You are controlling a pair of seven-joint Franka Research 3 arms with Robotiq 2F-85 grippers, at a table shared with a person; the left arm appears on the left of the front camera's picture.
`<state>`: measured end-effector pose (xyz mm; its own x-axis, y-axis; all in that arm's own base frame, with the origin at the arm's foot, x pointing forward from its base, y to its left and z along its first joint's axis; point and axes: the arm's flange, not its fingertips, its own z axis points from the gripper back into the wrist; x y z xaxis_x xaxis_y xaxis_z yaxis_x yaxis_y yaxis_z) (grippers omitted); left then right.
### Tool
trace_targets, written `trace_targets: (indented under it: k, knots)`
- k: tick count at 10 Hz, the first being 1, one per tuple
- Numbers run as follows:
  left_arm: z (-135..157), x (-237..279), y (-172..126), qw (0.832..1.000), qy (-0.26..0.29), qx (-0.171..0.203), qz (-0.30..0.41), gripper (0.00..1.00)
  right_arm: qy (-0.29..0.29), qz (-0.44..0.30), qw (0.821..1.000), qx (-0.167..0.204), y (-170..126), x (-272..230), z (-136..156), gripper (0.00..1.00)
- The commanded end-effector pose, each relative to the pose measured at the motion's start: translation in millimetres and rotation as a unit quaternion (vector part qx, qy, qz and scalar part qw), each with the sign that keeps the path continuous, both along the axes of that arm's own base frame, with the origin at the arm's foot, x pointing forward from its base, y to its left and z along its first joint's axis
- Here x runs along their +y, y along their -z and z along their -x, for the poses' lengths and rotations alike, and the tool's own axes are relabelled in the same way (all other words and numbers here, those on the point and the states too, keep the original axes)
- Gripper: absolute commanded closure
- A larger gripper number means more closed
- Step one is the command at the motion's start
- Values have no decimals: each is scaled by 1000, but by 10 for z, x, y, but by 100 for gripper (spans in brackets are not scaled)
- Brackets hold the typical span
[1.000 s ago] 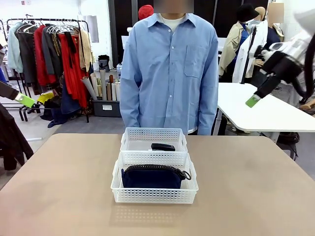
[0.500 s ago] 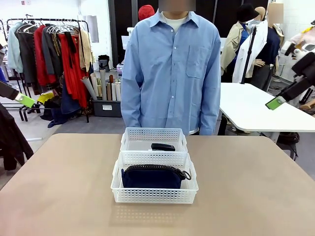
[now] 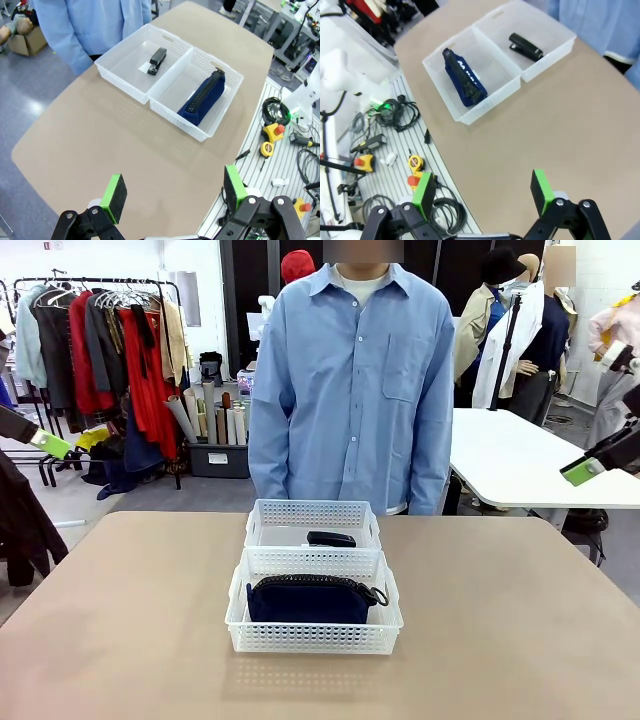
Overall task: Distribute items into two baskets.
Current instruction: Place the picked Stapler into the Organizing basket as instructed by the person.
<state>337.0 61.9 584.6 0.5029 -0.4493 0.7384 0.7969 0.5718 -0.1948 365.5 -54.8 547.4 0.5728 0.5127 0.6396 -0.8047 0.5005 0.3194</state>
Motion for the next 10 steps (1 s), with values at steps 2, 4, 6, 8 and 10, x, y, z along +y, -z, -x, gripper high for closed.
trace_targets:
  k: [2,4,6,8,10]
  knots:
    - [0,-2,2,1000,2,-5,6,0,-26,0,999,-47,63,-6,66,0]
    - [0,-2,2,1000,2,-5,6,0,1,-3,1000,-1,44,-39,24,0]
    - [0,-2,2,1000,2,-5,6,0,1,-3,1000,-1,44,-39,24,0]
    - [0,-2,2,1000,2,-5,6,0,1,-3,1000,-1,44,-39,24,0]
    - [0,-2,2,1000,2,-5,6,0,1,-3,1000,-1,44,-39,24,0]
